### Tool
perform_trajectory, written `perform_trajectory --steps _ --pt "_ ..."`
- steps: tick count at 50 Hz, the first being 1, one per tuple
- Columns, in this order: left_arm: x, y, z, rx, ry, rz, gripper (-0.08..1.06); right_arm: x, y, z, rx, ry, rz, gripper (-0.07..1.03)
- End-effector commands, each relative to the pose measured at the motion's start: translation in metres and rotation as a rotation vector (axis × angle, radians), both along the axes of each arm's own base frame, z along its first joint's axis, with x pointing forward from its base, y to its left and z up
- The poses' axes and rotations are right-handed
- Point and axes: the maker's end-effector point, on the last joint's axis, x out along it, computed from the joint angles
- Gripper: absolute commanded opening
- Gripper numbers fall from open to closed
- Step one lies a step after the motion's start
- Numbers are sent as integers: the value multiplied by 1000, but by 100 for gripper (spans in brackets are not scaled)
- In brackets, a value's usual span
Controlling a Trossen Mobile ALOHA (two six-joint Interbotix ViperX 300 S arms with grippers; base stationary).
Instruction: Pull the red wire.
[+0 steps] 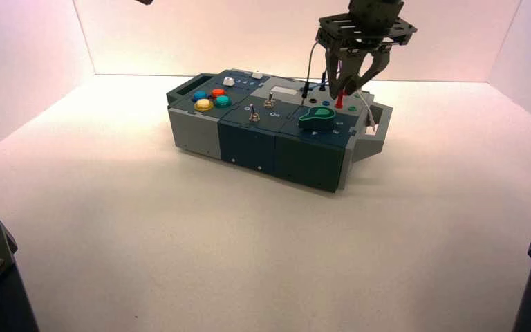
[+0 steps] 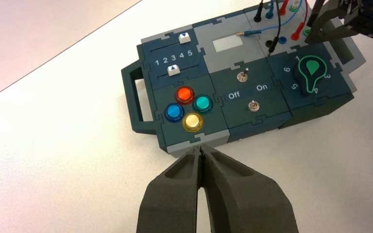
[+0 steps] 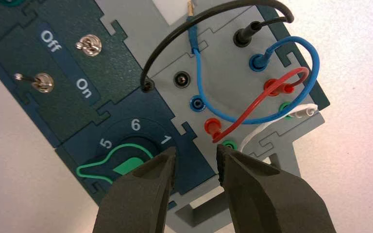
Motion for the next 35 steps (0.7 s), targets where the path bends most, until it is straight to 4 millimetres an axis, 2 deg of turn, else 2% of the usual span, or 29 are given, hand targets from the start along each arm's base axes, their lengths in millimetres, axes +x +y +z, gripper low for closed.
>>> perform_trajectory --steps 1,35 --pt "7 -4 17 -16 -46 -4 -3 11 2 12 6 -46 7 46" --pt "6 -4 17 -17 -48 -4 -3 20 -4 13 -40 -95 46 46"
